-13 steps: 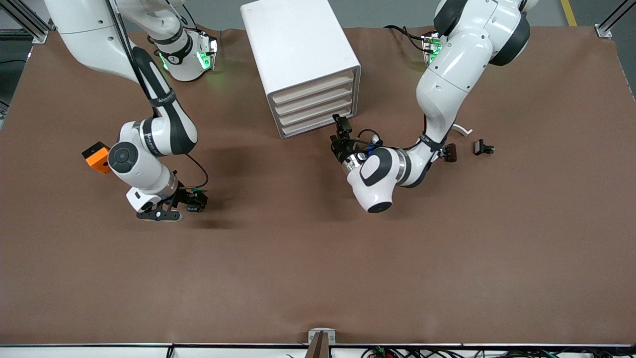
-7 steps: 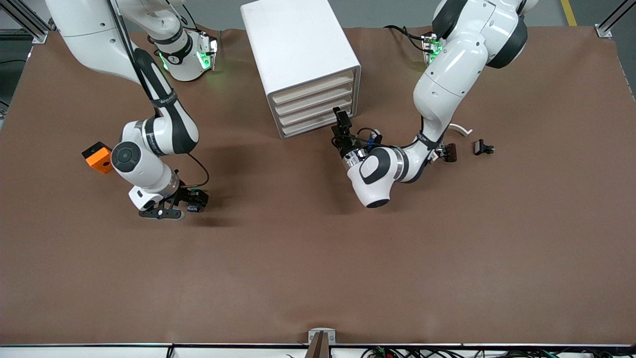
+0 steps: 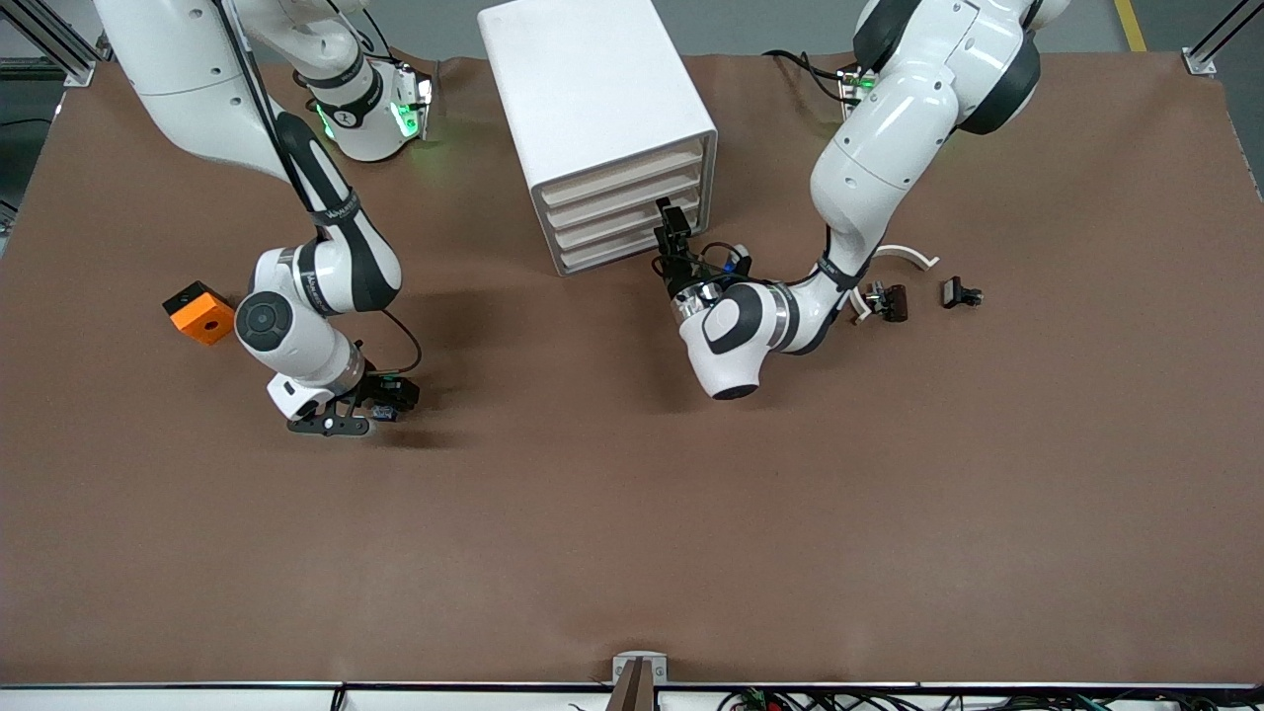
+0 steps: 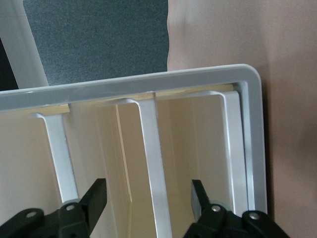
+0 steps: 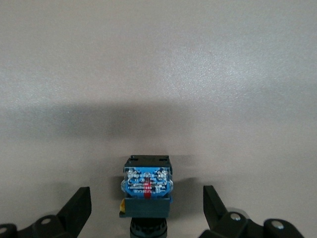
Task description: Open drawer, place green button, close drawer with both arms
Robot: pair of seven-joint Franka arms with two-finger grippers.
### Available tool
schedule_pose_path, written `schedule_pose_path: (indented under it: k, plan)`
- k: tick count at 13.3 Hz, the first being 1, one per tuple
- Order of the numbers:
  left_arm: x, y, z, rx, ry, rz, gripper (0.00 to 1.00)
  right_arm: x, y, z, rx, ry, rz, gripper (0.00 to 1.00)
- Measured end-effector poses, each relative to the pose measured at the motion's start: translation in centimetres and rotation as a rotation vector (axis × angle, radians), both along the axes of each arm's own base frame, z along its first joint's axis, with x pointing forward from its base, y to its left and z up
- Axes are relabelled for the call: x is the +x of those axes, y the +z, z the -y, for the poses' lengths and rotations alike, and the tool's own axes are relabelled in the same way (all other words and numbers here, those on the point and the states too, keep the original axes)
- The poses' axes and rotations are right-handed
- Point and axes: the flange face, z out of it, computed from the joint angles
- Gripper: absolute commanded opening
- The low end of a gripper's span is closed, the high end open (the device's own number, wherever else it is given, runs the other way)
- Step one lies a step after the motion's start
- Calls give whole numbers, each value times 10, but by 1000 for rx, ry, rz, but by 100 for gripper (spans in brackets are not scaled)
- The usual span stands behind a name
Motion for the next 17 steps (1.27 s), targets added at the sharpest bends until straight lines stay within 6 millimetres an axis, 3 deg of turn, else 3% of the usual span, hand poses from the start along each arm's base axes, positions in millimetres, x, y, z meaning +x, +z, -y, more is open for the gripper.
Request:
schedule_pose_path:
  k: [7, 10, 14, 16, 17]
  plan:
    - [-14, -4, 9, 6, -26, -9, 17, 0, -1, 0, 0, 0, 1, 96]
    - [-15, -8, 8, 11, -24, -11, 8, 1, 0, 0, 1, 0, 9, 93]
    - [-15, -11, 7, 35, -19, -18, 8, 2, 1, 0, 1, 0, 12, 87]
    - [-11, -11, 5, 36, -12, -15, 8, 2, 1, 0, 1, 0, 13, 69]
    - [-7, -10, 2, 36, -5, -13, 8, 2, 1, 0, 1, 0, 14, 66]
